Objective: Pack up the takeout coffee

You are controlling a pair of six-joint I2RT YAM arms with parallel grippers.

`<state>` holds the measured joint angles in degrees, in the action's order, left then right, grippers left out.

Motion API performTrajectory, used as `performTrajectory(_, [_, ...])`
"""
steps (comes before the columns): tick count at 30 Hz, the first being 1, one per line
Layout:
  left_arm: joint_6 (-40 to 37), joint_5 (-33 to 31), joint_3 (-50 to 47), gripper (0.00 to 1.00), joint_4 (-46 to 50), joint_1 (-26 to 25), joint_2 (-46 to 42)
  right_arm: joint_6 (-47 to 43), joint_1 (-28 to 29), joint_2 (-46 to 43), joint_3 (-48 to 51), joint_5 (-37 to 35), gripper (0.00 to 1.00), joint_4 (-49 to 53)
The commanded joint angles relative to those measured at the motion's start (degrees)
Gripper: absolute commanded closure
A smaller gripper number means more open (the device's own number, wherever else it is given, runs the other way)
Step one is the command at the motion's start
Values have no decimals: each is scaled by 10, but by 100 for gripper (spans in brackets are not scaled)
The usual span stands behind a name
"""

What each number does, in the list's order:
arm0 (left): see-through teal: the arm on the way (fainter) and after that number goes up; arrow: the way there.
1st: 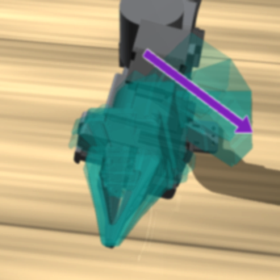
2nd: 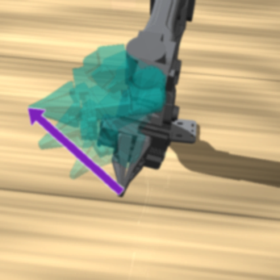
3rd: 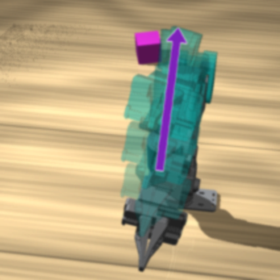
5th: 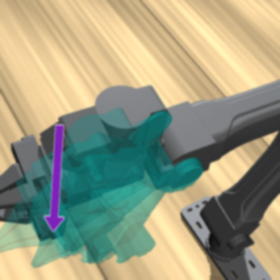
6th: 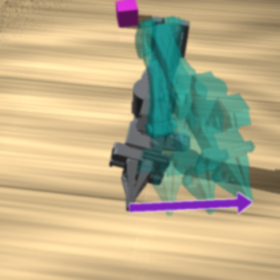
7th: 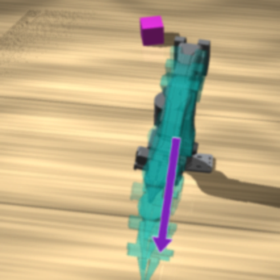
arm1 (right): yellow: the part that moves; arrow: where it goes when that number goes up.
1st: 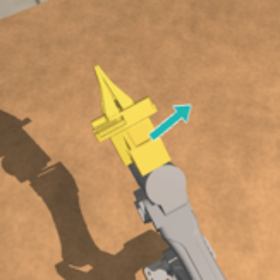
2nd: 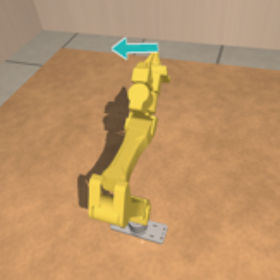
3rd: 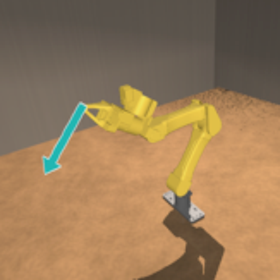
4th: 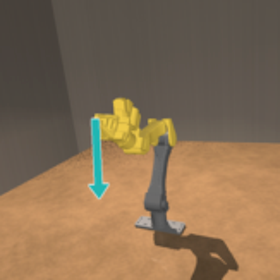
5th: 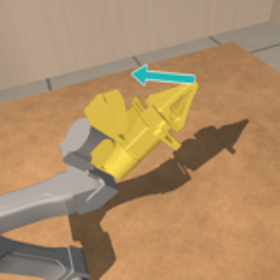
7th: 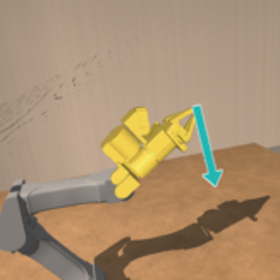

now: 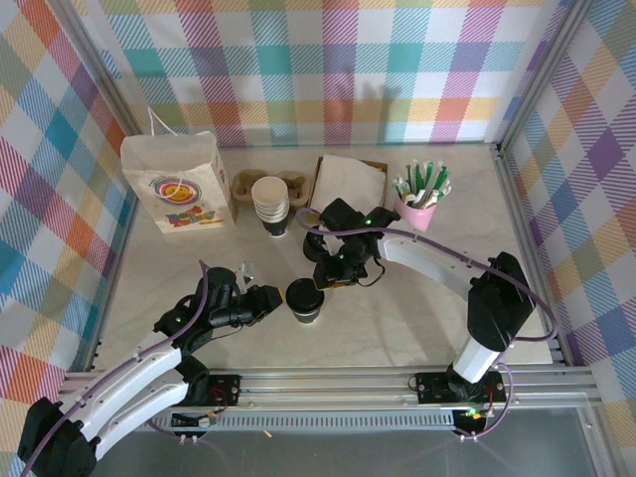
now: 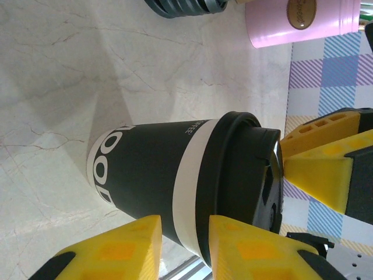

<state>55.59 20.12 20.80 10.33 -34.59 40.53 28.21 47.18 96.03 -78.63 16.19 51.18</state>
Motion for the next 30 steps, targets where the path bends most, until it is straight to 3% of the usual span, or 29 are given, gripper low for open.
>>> performTrajectory(1, [7,10,-7,73,-17,1,2,8,-4,5,7,17,67,-6])
performTrajectory(18, [2,18,-5,74,-14,1,13,15,-5,4,9,27,68,-5])
performTrajectory(25, [-17,-27,20,74,51,2,-28,-1,-5,-1,-45,-6,59,38])
performTrajectory(30, [-13,-27,18,73,45,1,-37,-17,0,-1,-75,-18,56,57])
